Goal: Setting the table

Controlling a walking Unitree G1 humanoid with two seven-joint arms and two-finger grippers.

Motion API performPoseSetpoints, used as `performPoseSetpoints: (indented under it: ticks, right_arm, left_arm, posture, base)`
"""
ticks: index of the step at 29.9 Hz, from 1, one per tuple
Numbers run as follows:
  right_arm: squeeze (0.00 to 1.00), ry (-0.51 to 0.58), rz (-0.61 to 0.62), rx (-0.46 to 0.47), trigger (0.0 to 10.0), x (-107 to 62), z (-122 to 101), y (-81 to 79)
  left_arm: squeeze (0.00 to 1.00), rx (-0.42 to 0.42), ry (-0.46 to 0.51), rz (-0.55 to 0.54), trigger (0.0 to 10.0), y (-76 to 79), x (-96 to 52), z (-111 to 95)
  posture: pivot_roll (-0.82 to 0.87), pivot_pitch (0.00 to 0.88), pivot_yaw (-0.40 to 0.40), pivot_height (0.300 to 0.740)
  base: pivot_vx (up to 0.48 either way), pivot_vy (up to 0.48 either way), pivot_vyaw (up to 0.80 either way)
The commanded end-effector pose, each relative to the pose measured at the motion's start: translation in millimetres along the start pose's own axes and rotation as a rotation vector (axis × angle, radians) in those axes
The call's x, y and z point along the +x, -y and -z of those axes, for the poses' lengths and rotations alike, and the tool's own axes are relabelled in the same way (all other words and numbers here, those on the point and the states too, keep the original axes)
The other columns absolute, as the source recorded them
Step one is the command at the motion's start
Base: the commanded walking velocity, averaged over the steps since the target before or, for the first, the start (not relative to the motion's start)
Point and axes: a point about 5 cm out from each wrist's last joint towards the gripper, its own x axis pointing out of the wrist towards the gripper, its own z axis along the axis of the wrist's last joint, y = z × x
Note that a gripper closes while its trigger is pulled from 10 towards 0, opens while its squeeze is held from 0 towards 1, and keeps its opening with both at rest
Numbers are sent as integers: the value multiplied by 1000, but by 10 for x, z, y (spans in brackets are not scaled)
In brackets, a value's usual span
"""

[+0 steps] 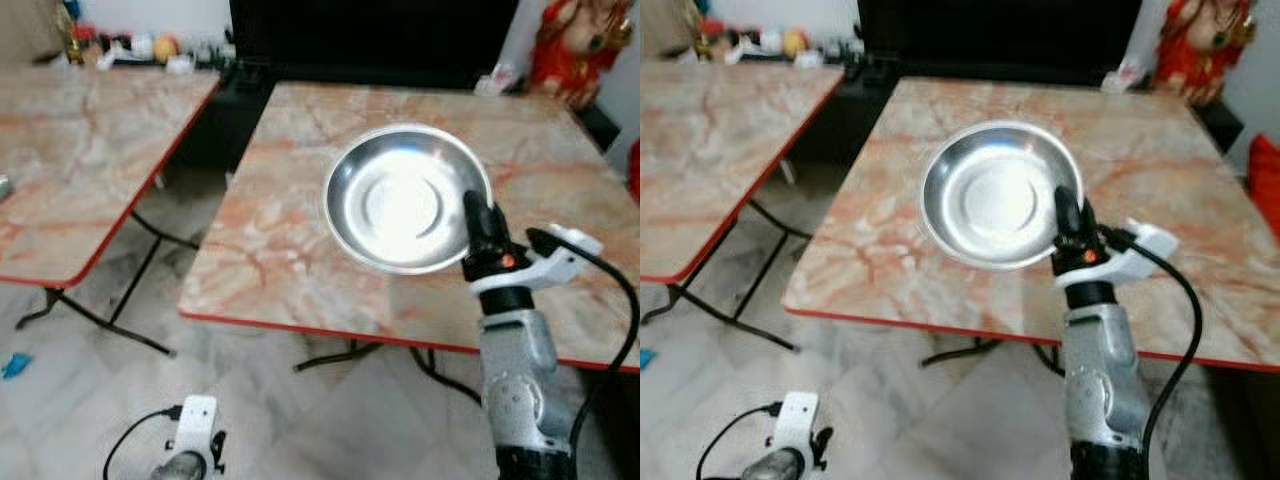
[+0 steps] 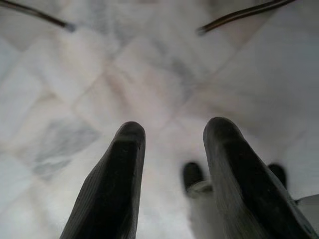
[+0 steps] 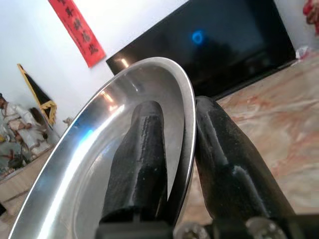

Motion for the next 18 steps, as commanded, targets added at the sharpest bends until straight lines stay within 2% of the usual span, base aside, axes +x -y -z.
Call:
performPoseSetpoints:
  ticks: [1,9,15,18]
  right_arm:
    - [0,8,-34,5,10000,45,-10,-93]
    - [0,-8,-2,2,10000,57,8,-60]
    - [0,-19,1,1,10000,61,26,-56]
    - [0,-9,0,0,10000,59,24,-61]
  left_arm:
    - [0,2,-27,-5,10000,-47,-17,71]
    - [0,-9,-26,0,10000,-53,-17,71]
    - [0,-10,-26,1,10000,-56,-17,69]
    - [0,-11,-29,2,10000,-56,-16,71]
  posture:
    - [-20,32,-17,740]
    - [-19,32,-16,740]
    - [-20,31,-15,740]
    - [-20,31,-16,740]
  base:
    - [0,0,0]
    - [0,0,0]
    - [0,0,-703]
    - [0,0,0]
